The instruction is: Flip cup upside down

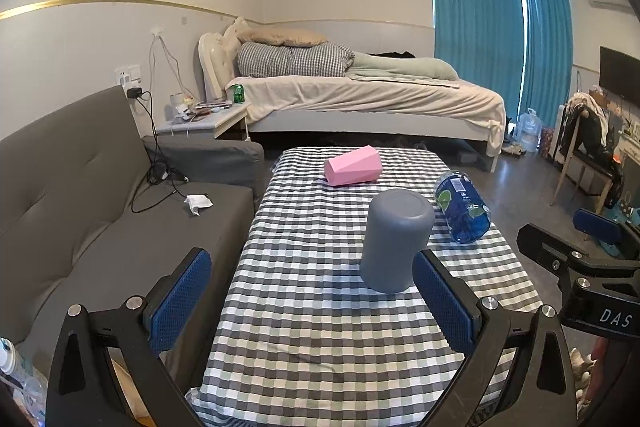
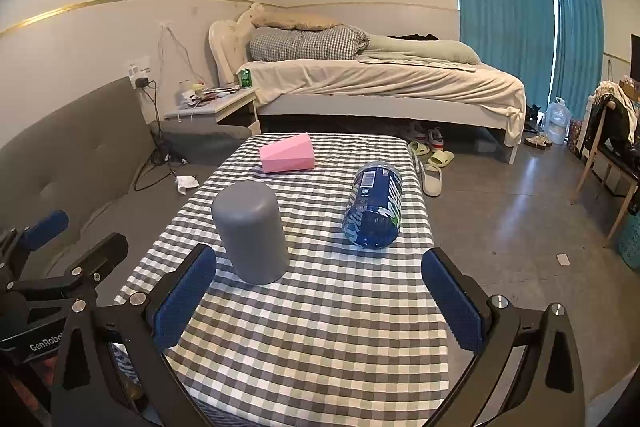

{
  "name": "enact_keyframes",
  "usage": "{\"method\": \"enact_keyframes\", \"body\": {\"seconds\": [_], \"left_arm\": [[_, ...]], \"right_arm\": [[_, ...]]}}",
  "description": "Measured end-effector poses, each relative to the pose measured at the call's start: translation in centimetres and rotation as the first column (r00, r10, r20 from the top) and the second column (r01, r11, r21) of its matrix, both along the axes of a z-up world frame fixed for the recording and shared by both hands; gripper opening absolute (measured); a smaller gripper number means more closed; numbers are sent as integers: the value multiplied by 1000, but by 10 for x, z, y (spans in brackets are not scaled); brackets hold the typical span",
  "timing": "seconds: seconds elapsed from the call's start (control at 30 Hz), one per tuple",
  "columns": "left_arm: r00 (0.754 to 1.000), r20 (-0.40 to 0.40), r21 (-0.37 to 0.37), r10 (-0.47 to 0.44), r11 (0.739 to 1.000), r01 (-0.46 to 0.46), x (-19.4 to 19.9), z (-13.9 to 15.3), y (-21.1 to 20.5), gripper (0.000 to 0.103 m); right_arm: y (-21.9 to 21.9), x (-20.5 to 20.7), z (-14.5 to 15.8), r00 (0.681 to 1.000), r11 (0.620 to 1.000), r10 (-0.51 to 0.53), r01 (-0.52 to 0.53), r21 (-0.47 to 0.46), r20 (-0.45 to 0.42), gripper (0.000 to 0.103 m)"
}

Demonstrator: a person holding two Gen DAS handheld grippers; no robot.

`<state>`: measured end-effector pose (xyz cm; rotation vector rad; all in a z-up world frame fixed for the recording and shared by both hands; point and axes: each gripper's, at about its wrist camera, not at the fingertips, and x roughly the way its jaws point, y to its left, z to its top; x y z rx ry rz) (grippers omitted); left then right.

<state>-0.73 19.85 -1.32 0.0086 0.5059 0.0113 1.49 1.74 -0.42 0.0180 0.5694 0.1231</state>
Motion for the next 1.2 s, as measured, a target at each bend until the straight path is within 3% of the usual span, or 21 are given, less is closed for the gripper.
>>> {"method": "enact_keyframes", "body": {"seconds": [0.57,1.2], "left_arm": [[1000,-10,19,6,1000,-6,2,-2,-2,103],[1000,-8,-21,22,1000,-22,2,-2,1,103]], "right_arm": [[0,6,-7,999,1000,-14,14,-9,-30,103],[3,5,-6,1000,1000,-12,11,-20,-26,103]]}}
